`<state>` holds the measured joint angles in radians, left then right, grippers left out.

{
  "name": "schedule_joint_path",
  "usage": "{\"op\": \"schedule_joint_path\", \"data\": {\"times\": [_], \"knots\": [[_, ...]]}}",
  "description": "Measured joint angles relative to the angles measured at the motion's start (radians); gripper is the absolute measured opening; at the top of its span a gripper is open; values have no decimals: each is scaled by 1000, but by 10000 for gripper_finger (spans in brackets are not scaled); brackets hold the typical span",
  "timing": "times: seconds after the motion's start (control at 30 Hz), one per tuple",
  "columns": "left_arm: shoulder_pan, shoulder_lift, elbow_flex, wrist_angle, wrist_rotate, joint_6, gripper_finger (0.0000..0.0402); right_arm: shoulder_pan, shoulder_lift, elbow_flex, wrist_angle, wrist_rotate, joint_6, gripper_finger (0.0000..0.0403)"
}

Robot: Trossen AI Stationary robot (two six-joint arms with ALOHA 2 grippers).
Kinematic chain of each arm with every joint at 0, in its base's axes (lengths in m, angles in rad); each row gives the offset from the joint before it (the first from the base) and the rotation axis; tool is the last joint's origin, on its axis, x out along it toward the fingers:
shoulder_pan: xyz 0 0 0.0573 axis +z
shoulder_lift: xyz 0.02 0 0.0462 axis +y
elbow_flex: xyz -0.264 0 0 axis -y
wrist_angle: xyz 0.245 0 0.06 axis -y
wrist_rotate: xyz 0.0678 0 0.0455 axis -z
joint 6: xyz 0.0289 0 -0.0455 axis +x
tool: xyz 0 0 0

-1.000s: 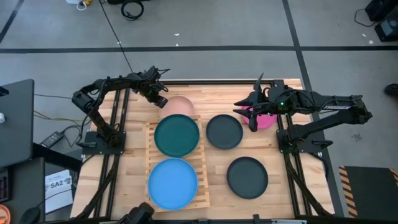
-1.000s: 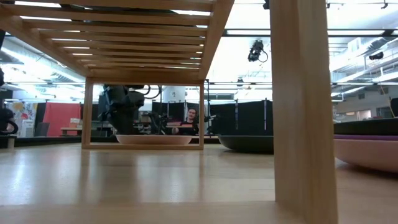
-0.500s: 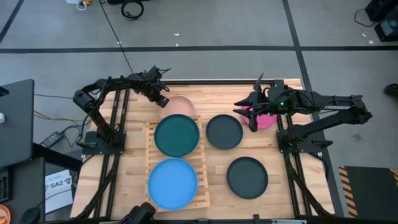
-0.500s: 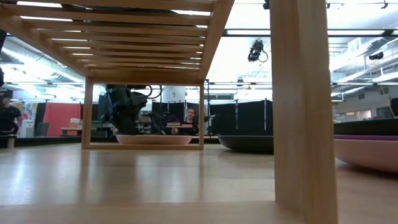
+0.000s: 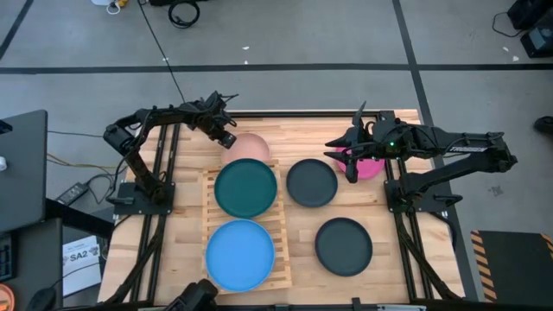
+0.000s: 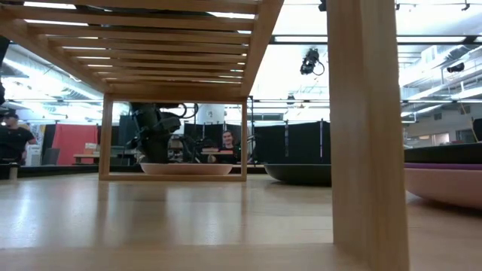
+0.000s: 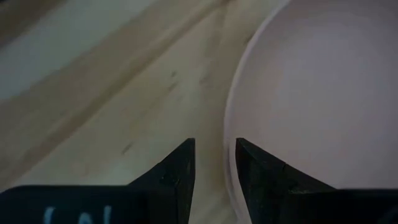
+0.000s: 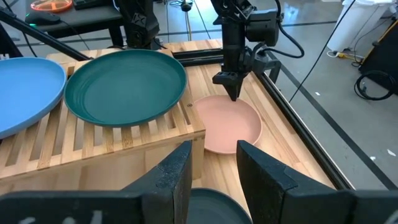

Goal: Place and stack plates onto a shelf
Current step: Stack the top brown plate on top of the green plate on the shelf

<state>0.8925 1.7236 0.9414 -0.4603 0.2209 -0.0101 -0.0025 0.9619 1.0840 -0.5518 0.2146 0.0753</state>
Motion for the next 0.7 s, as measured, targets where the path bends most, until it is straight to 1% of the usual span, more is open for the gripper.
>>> {"op": "schedule_joint_path", "data": {"times": [0.27,0.47,0.57,0.7], "knots": [[0,8,0,42,2,-1,117,0,0,0,0,0,0,132],[0,12,0,42,4,-1,114,0,0,0,0,0,0,132],[0,12,0,42,1,-1,97,0,0,0,0,0,0,132],[0,12,0,42,2,-1,59,0,0,0,0,0,0,132]]}}
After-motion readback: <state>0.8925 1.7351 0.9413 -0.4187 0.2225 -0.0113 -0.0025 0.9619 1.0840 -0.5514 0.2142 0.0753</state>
